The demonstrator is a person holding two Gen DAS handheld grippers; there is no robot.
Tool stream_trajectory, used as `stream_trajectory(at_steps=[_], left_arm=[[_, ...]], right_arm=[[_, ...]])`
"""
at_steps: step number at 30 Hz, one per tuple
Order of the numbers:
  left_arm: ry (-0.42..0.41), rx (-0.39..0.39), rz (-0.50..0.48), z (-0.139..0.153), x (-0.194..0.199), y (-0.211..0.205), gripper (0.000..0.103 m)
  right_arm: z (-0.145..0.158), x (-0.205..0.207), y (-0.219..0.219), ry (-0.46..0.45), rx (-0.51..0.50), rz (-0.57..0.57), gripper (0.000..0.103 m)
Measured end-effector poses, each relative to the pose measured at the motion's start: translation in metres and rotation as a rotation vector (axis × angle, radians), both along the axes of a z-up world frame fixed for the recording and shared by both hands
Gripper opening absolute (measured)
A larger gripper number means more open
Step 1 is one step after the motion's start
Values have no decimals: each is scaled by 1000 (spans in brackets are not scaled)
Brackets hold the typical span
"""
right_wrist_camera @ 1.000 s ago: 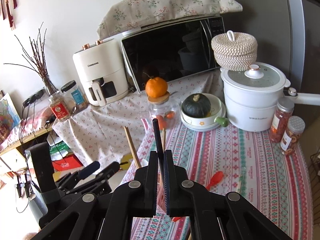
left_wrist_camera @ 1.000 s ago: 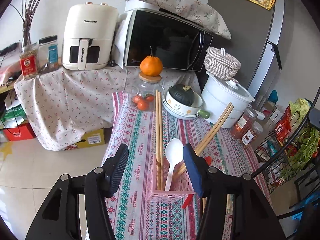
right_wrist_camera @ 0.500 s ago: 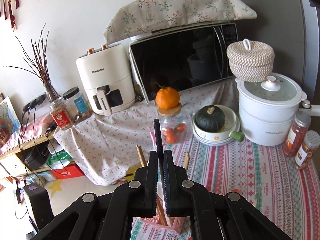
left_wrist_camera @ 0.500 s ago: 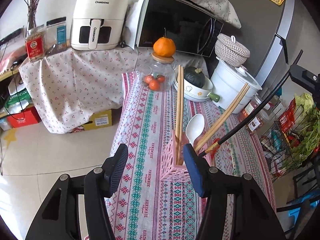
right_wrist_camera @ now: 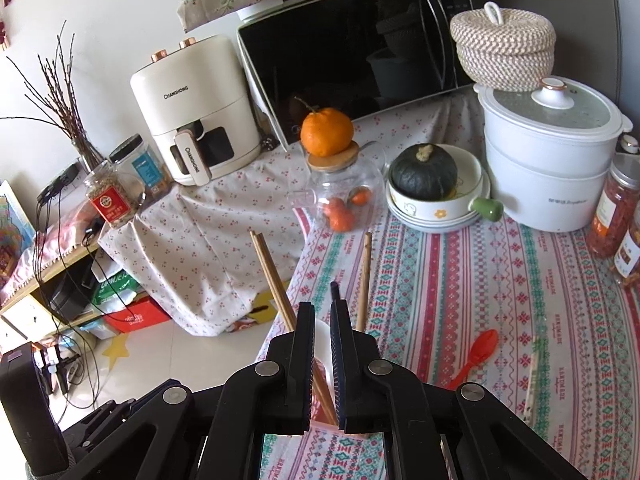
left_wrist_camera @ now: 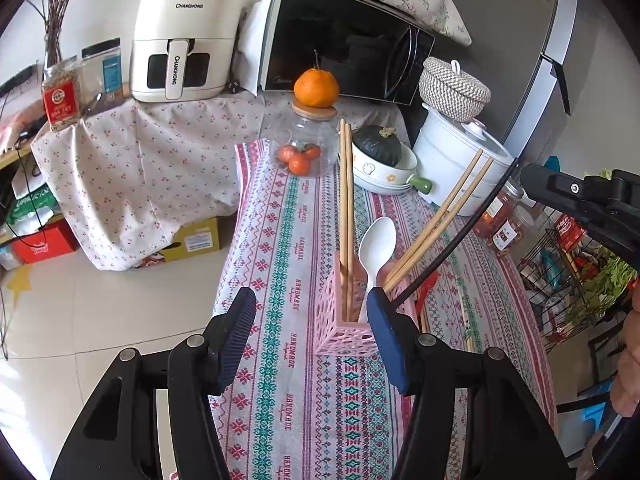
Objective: Organize utensils
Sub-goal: 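Lower the wooden chopsticks into the pink basket with the left gripper while the right drops the black chopstick in, then grasp a loose wooden chopstick with the left gripper while the right grasps the paper-wrapped chopsticks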
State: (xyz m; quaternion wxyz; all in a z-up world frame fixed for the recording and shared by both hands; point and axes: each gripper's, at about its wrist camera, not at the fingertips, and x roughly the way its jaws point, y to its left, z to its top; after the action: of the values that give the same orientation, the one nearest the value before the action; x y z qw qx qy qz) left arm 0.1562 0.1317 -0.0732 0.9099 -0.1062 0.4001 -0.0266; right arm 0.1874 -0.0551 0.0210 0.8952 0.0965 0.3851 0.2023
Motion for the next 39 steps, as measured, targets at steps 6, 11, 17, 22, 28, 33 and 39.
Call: stream_trajectory(at_steps=[6, 11, 17, 22, 28, 33, 39], left_arm=[[-4, 9, -19, 1, -3, -9, 66], [3, 2, -56, 2, -7, -22, 71], [35, -5, -94, -4, -13, -42, 79], [81, 5, -147, -14, -17, -63, 80], [142, 22, -200, -28, -19, -92, 80], [201, 32, -237, -42, -17, -118, 80], [284, 31, -273, -60, -5, -151, 79]], right_arm=[[8, -12, -18, -13, 10, -4, 35], [8, -23, -41, -9, -2, -18, 53], [-6, -33, -78, 21, -27, -67, 70], [-30, -36, -112, 88, -41, -118, 78], [-64, -37, -142, 184, -116, -167, 82], [-91, -35, -159, 285, -199, -185, 82], [-116, -34, -182, 387, -230, -217, 82]])
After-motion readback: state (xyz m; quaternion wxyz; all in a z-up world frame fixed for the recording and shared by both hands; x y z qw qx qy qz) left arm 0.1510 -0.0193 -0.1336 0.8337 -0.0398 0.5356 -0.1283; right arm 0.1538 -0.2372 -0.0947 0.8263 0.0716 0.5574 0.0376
